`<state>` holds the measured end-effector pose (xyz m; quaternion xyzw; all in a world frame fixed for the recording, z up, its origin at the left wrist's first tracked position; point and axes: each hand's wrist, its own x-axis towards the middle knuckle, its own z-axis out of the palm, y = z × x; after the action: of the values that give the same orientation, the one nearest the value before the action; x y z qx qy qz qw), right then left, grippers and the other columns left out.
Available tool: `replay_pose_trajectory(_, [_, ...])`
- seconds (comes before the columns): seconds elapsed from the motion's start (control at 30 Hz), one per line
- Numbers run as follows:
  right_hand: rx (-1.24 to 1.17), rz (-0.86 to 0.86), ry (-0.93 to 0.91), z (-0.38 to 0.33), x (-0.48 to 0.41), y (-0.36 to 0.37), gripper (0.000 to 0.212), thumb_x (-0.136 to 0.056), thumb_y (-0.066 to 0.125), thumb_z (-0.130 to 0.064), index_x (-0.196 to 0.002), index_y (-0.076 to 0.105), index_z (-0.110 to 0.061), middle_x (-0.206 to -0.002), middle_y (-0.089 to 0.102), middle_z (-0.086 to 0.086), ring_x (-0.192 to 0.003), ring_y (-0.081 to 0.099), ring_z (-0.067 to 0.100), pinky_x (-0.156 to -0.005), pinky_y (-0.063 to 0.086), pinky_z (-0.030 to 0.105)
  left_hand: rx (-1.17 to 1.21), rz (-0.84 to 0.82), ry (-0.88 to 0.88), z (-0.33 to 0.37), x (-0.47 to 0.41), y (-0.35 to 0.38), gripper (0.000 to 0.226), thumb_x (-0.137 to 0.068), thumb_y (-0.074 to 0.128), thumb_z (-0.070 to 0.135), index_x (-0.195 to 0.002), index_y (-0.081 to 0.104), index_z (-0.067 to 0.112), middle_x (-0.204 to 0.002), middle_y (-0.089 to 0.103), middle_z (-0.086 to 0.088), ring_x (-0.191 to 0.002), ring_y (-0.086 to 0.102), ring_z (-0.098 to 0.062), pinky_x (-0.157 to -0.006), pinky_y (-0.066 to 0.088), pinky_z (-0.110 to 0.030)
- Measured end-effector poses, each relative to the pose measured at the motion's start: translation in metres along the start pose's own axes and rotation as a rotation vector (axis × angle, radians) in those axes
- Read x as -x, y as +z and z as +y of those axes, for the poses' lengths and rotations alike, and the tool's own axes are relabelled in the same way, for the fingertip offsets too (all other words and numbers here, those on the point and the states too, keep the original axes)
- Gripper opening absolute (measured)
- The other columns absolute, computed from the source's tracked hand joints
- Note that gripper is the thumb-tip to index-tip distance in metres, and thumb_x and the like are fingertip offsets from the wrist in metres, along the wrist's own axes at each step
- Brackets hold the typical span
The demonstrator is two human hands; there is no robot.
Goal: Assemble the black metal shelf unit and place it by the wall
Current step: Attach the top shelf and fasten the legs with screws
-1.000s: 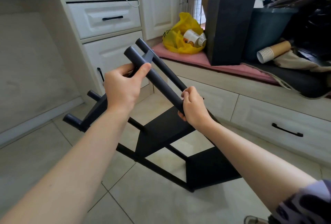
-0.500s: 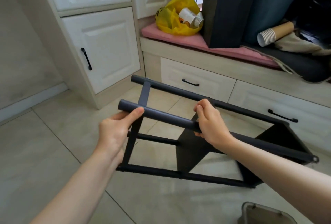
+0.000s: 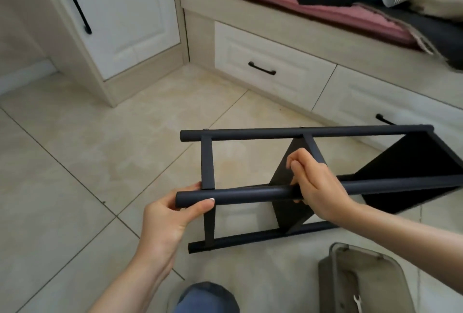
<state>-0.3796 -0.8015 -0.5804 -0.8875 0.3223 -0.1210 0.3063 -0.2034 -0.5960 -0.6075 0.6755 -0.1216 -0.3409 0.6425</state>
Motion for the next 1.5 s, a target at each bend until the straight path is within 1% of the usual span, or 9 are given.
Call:
replay_pose_trajectory(0.17, [0.036, -0.02, 0.018, 0.012, 0.013, 0.0, 0.015, -0.103, 0.03, -0.032, -0.095, 0.043, -0.032, -0.064, 0.062, 0.008, -0.054, 0.061, 0.014, -0.057, 0.053, 0.046, -0.115, -0.045, 0.035, -0.012, 0.01, 0.004, 0.039, -0.064, 0.086, 0.008, -0.101, 0.077, 0.015, -0.094, 0.078, 0.013, -0.09, 0.072, -0.001, -0.073, 0.051, -0.007])
replay_pose_trajectory(0.33, [0.077, -0.082, 0.064, 0.011, 0.012, -0.002, 0.016, -0.105, 0.03, -0.031, -0.097, 0.043, -0.029, -0.065, 0.063, 0.006, -0.054, 0.064, 0.008, -0.053, 0.054, 0.037, -0.251, -0.086, 0.108, -0.011, 0.009, 0.0, 0.049, -0.051, 0.085, 0.031, -0.098, 0.078, 0.016, -0.097, 0.078, 0.015, -0.092, 0.07, 0.001, -0.077, 0.049, -0.007])
replay_pose_trajectory(0.5, [0.217, -0.262, 0.229, 0.002, -0.009, -0.005, 0.019, -0.107, 0.028, -0.03, -0.104, 0.046, -0.023, -0.077, 0.066, 0.002, -0.064, 0.065, 0.019, -0.061, 0.057, 0.039, -0.656, -0.193, 0.343, 0.002, 0.004, -0.009, 0.041, -0.067, 0.073, 0.055, -0.096, 0.074, 0.025, -0.101, 0.068, 0.016, -0.097, 0.063, 0.001, -0.082, 0.045, -0.01])
replay_pose_trajectory(0.6, [0.328, -0.223, 0.099, -0.013, -0.022, 0.0, 0.014, -0.105, 0.03, -0.024, -0.103, 0.044, -0.021, -0.082, 0.066, 0.0, -0.071, 0.061, 0.025, -0.07, 0.053, 0.05, -1.045, -0.296, 0.379, 0.018, 0.002, -0.008, 0.033, -0.086, 0.06, 0.06, -0.1, 0.06, 0.03, -0.095, 0.057, 0.016, -0.088, 0.055, -0.006, -0.078, 0.045, -0.026])
replay_pose_trajectory(0.73, [0.206, -0.14, -0.115, -0.049, -0.039, 0.021, 0.012, -0.105, 0.029, -0.02, -0.101, 0.04, -0.018, -0.088, 0.064, 0.003, -0.073, 0.057, 0.026, -0.068, 0.05, 0.05, -1.426, -0.445, 0.374, 0.034, 0.0, -0.003, 0.034, -0.098, 0.038, 0.063, -0.09, 0.039, 0.029, -0.084, 0.047, 0.01, -0.078, 0.049, -0.013, -0.065, 0.036, -0.032])
replay_pose_trajectory(0.9, [0.065, -0.033, -0.221, -0.073, -0.076, 0.049, 0.017, -0.104, 0.03, -0.015, -0.101, 0.046, -0.01, -0.095, 0.053, 0.0, -0.093, 0.046, 0.025, -0.079, 0.043, 0.045, -1.42, -0.538, 0.234, 0.039, -0.01, -0.002, 0.04, -0.093, 0.045, 0.064, -0.08, 0.033, 0.028, -0.073, 0.053, 0.002, -0.065, 0.051, -0.016, -0.055, 0.034, -0.033])
replay_pose_trajectory(1.07, [-0.017, -0.138, -0.191, -0.076, -0.108, 0.063, 0.022, -0.104, 0.028, -0.018, -0.107, 0.049, -0.01, -0.107, 0.062, 0.008, -0.099, 0.056, 0.029, -0.087, 0.047, 0.045, -1.363, -0.474, 0.257, 0.034, -0.009, 0.001, 0.046, -0.081, 0.042, 0.072, -0.08, 0.038, 0.026, -0.069, 0.053, 0.003, -0.061, 0.048, -0.013, -0.053, 0.032, -0.029])
replay_pose_trajectory(1.37, [-0.033, -0.272, -0.067, -0.09, -0.141, 0.085, 0.022, -0.098, 0.028, -0.021, -0.103, 0.048, -0.018, -0.097, 0.066, 0.006, -0.094, 0.061, 0.03, -0.087, 0.051, 0.047, -1.116, -0.46, 0.272, 0.013, -0.015, -0.012, 0.073, -0.06, 0.043, 0.097, -0.078, 0.043, 0.026, -0.065, 0.053, 0.0, -0.072, 0.051, -0.016, -0.058, 0.036, -0.029])
replay_pose_trajectory(1.5, [0.161, -0.31, -0.123, -0.09, -0.14, 0.097, 0.02, -0.099, 0.028, -0.019, -0.104, 0.048, -0.025, -0.077, 0.073, -0.008, -0.086, 0.06, 0.018, -0.071, 0.044, 0.035, -1.0, -0.412, 0.362, -0.006, -0.014, -0.02, 0.067, -0.061, 0.047, 0.092, -0.076, 0.043, 0.027, -0.064, 0.053, 0.002, -0.075, 0.05, -0.017, -0.067, 0.04, -0.029])
